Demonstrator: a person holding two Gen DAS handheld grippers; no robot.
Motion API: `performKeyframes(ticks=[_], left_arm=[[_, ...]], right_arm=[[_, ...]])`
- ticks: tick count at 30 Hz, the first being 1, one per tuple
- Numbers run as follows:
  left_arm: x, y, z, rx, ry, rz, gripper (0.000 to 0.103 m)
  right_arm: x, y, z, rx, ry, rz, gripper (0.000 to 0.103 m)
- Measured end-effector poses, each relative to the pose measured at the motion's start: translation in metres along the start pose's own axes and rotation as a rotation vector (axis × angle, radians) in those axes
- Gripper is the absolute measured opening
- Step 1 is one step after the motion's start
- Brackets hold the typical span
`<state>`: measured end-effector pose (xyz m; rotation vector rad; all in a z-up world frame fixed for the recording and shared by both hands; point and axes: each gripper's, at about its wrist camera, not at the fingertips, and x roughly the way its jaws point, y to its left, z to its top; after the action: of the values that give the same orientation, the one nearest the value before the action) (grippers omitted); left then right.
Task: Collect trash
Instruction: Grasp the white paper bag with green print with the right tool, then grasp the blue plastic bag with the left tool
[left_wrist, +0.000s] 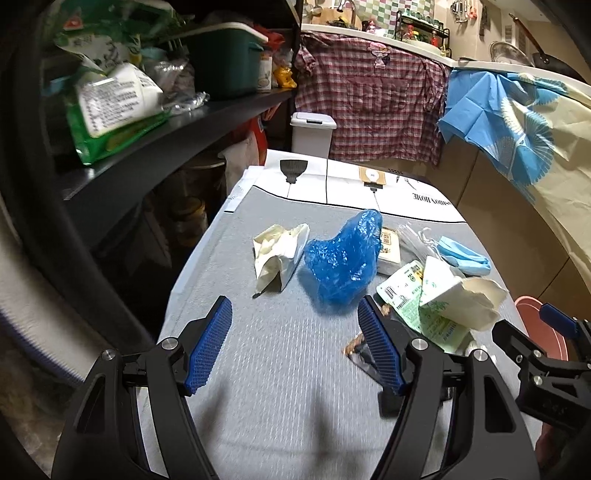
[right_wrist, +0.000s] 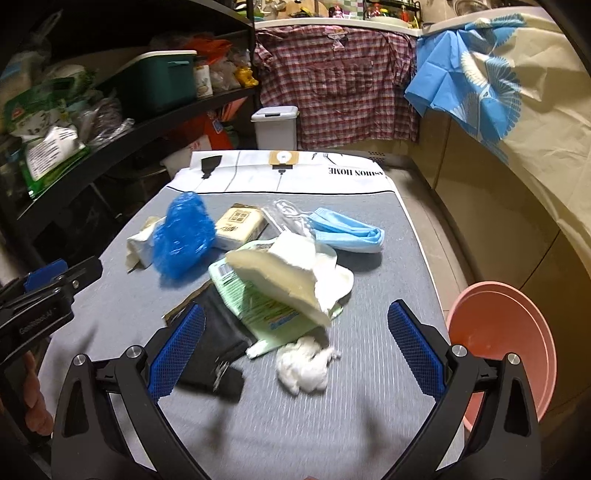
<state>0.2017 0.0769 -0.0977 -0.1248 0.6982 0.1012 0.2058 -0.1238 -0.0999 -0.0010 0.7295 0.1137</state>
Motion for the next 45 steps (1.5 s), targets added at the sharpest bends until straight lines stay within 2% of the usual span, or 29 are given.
performKeyframes(ticks=[8,18,20,21,22,23,25,26,27,35,45], left_arm=[[0.028,-0.004,0.006,0.003,0.022,0.001,0.069],[0.048,-0.001,0.006,0.008,0.053,0.009,0.069],[0.049,-0.001,0.005,0.011,0.056,0.011,0.069],[0.05,-0.001,0.005,0.013,0.057,0.013,0.069],[0.05,-0.001,0.005,0.015,0.058,0.015,0.069],[0.05,-0.001,0.005,0.015,0.058,0.015,0.069],[0.05,0.0,0.005,0.013,0.058,0.015,0.069],[0.05,0.0,0.005,0.012,0.059,0.015,0.069],[0.05,0.0,0.005,0.012,0.058,0.014,0.069],[0.049,0.001,0.005,0.012,0.059,0.014,0.069],[0.047,0.004,0.005,0.003,0.056,0.012,0.069]], right_arm=[[0.036,-0.003,0.01,-0.027,0.025,-0.002,0.098],[0.056,0.001,0.012,-0.03,0.037,0.007,0.097],[0.057,0.004,0.012,-0.042,0.032,0.021,0.095],[0.056,0.006,0.011,-0.052,0.025,0.026,0.09],[0.056,0.009,0.011,-0.067,0.022,0.039,0.077],[0.056,0.012,0.01,-0.078,0.026,0.052,0.071],[0.059,0.017,0.007,-0.103,0.05,0.09,0.05],[0.06,0.02,0.006,-0.112,0.055,0.099,0.045],[0.06,0.022,0.005,-0.122,0.06,0.108,0.035],[0.051,0.031,0.002,-0.162,0.049,0.148,0.016],[0.033,0.014,0.004,-0.083,-0.003,0.197,0.006]])
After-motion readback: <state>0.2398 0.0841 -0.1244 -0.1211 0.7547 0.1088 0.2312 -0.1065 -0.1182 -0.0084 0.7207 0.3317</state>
